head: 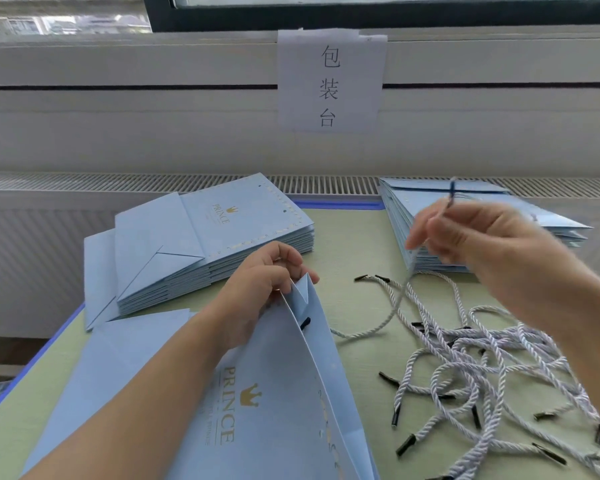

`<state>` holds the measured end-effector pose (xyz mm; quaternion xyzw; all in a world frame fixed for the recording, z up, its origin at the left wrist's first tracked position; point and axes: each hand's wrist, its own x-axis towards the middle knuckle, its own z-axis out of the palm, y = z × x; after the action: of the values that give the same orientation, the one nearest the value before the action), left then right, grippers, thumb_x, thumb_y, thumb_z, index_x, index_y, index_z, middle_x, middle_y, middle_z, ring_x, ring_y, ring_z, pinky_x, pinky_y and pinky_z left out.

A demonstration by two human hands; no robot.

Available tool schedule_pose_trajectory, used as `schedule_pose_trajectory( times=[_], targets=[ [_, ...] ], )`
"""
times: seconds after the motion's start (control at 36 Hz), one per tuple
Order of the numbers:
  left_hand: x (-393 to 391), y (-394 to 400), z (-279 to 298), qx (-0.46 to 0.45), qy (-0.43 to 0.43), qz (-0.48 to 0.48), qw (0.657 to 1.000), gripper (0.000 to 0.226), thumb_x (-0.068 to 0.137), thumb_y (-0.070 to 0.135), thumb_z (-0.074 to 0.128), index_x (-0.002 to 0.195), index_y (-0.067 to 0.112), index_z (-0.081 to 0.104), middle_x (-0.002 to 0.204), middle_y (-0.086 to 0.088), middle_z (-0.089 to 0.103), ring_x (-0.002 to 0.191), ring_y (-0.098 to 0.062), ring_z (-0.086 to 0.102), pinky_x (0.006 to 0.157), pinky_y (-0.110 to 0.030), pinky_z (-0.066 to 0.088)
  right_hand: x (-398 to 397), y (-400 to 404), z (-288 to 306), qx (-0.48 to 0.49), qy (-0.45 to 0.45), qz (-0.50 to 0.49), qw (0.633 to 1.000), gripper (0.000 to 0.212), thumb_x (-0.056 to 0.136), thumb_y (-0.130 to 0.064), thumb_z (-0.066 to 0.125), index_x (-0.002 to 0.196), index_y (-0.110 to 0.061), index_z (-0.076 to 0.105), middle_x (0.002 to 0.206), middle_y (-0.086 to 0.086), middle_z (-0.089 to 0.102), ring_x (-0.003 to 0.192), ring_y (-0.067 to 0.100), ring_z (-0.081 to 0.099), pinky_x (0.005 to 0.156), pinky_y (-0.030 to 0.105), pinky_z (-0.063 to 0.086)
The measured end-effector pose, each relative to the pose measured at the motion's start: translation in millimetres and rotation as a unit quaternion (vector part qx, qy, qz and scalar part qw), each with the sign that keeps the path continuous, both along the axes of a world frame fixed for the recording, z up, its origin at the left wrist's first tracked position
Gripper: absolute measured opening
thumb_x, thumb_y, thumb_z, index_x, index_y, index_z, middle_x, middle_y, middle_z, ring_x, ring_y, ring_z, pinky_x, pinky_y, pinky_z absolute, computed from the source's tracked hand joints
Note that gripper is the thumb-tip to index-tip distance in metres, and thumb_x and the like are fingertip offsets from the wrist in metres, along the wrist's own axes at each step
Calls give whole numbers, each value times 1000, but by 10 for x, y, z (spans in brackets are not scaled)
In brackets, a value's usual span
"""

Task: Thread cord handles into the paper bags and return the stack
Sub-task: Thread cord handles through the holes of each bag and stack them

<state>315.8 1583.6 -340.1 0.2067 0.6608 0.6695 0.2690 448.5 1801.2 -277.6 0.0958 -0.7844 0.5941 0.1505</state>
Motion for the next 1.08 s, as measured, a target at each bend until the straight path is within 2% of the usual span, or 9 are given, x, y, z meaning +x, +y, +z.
schedule_pose_trajectory(
  times=[0.08, 0.25, 0.36, 0.5, 0.58, 0.75, 0.86, 0.97, 1.08],
  targets=[
    [-38, -24, 7, 0, 0, 22, 1000, 39, 50, 2, 39, 85, 12, 52, 77, -6, 71, 71, -15, 60, 65, -28, 44, 60, -230, -123, 81, -53, 90, 991, 20, 84, -30, 56, 73, -22, 71, 91, -4, 68, 95, 10, 62, 83, 12, 44],
    [-28, -12, 18, 4, -1, 36, 999, 33, 72, -13, 32, 85, 11, 51, 75, -4, 70, 69, -15, 56, 63, -27, 42, 140, -480, -346, 171, -191, 182, 949, 33, 92, -8, 40, 104, -24, 66, 67, -11, 57, 63, 8, 49, 67, 24, 43],
    [-37, -21, 20, 0, -7, 36, 999, 31, 60, -3, 39, 85, 11, 52, 78, -6, 70, 69, -15, 57, 63, -27, 43, 149, -518, -364, 105, -221, 180, 953, 11, 88, -14, 43, 91, -18, 53, 62, -7, 54, 52, 11, 36, 49, 20, 32],
    [-47, -6, 5, 3, -10, 38, 999, 35, 72, -14, 31, 86, 10, 52, 75, -5, 70, 68, -16, 57, 64, -28, 43, 173, -462, -362, 35, -204, 177, 962, 23, 88, -28, 50, 69, -25, 64, 52, -8, 40, 50, 10, 31, 47, 16, 25],
    [-43, -13, 6, -5, -8, 38, 999, 33, 59, -4, 39, 86, 11, 52, 75, -4, 70, 67, -14, 58, 62, -27, 43, 169, -430, -386, 1, -186, 161, 969, 22, 85, -25, 55, 68, -20, 69, 53, -7, 46, 47, 5, 36, 47, 11, 29],
    [-46, -24, 4, 4, -13, 42, 999, 31, 65, -7, 37, 86, 11, 52, 78, -5, 70, 72, -17, 55, 66, -29, 41, 171, -405, -374, -21, -173, 78, 982, 13, 85, -12, 64, 86, -17, 77, 53, 2, 54, 45, 6, 37, 44, 13, 28],
    [-60, -25, -6, 9, -21, 44, 999, 34, 57, -2, 39, 85, 11, 52, 76, -4, 70, 69, -16, 57, 64, -30, 41, 200, -417, -384, 96, -173, 37, 979, 17, 89, -3, 61, 78, -15, 66, 56, 3, 62, 53, 14, 48, 53, 23, 36],
    [-58, -30, -4, 19, -27, 46, 998, 31, 62, -5, 37, 85, 11, 52, 75, -4, 69, 68, -16, 56, 63, -29, 42, 212, -501, -443, 256, -176, 33, 950, 17, 89, -13, 63, 75, -21, 65, 64, -14, 60, 54, 0, 46, 54, 11, 33],
    [-58, -30, -2, 23, -28, 45, 998, 32, 65, -8, 35, 85, 11, 52, 75, -4, 68, 69, -17, 54, 64, -29, 41, 230, -607, -481, 343, -135, 45, 929, 17, 93, -26, 52, 89, -27, 68, 80, -19, 61, 79, -3, 54, 69, 11, 38]
  ],
)
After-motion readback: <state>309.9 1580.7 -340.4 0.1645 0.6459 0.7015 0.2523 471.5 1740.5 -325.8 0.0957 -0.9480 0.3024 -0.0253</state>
